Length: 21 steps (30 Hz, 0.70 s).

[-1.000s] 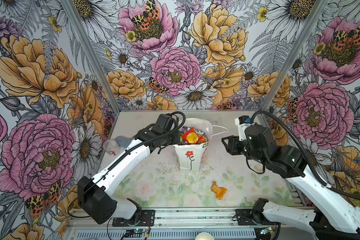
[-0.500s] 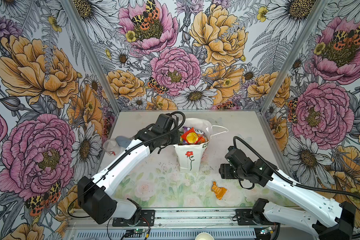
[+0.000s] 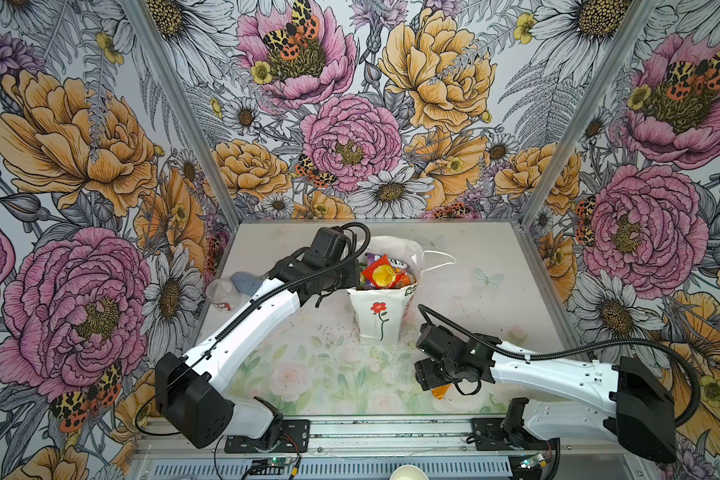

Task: Place the snacks into the paper bag
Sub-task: 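Withdraw the right gripper toward the small orange packet on the table, then lower the right gripper and grasp the small orange packet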

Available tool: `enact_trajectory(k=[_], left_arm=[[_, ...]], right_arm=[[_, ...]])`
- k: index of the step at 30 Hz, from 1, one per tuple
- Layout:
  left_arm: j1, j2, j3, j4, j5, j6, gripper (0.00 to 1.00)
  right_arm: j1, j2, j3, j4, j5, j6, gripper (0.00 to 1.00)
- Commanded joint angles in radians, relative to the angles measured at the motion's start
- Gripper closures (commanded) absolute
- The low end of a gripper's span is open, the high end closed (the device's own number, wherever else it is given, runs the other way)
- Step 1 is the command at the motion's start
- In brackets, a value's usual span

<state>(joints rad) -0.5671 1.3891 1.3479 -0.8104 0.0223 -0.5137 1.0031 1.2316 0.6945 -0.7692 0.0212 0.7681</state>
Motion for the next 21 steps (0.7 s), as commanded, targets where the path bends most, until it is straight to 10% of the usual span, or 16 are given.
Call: enact_trajectory(k=[1,13,21], left_arm=[[0.011,-0.027,0.008,0.043,0.004,0.024,0.92],[0.009,-0.028,0.008,0.043,0.005,0.024,0.92],[0.009,-0.030,0.009,0.044,0.004,0.024,0.92]], right_arm=[[0.019,0.032,-0.001,0.050,0.047,-0.007,0.22],[0.048,0.139,0.002,0.053,0.095,0.028,0.23],[0.062,0.135,-0.004,0.053,0.107,0.039,0.51]])
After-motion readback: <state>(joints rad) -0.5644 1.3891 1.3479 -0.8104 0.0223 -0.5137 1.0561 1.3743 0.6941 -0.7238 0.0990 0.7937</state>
